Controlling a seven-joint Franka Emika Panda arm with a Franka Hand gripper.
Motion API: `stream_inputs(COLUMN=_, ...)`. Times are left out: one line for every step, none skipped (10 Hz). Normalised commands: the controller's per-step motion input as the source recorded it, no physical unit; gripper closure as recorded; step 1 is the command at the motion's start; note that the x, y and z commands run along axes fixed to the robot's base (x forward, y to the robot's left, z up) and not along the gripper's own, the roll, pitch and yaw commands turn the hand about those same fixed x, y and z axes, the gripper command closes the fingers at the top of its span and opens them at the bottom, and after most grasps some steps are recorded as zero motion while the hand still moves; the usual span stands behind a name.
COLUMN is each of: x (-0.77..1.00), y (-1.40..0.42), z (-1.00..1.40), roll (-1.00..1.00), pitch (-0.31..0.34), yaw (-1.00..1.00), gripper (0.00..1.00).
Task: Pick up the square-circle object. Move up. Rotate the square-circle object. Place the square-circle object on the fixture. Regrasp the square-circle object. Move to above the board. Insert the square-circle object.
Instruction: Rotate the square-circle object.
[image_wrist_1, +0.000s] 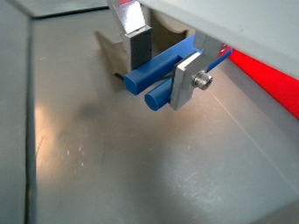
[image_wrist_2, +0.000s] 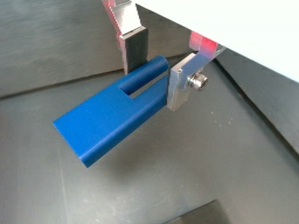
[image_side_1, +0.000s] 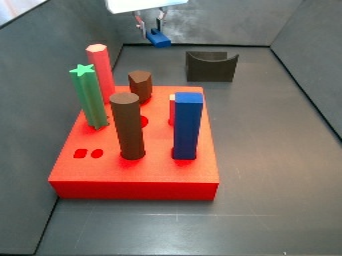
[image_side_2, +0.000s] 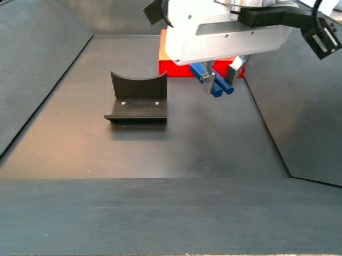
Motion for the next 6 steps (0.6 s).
stream_inputs(x=0.02, y=0.02, z=-0.02, roll=-0.02, pitch=-0.033, yaw=-1.0, gripper=1.0)
stream_inputs(x=0.02, y=0.02, z=-0.02, roll=-0.02, pitch=-0.037, yaw=-1.0, gripper=1.0)
stream_inputs(x=0.02, y=0.02, z=-0.02, roll=-0.02, pitch=-0.049, yaw=-1.0, gripper=1.0)
stream_inputs(x=0.02, y=0.02, z=-0.02, roll=-0.02, pitch=-0.051, yaw=-0.78, gripper=1.0)
stream_inputs(x=0.02, y=0.02, z=-0.02, roll=-0.03, pitch=-0.05, yaw=-0.48, gripper=1.0)
stream_inputs(x=0.02, y=0.02, z=-0.02, roll=-0.03, pitch=-0.049, yaw=-0.36, gripper=1.0)
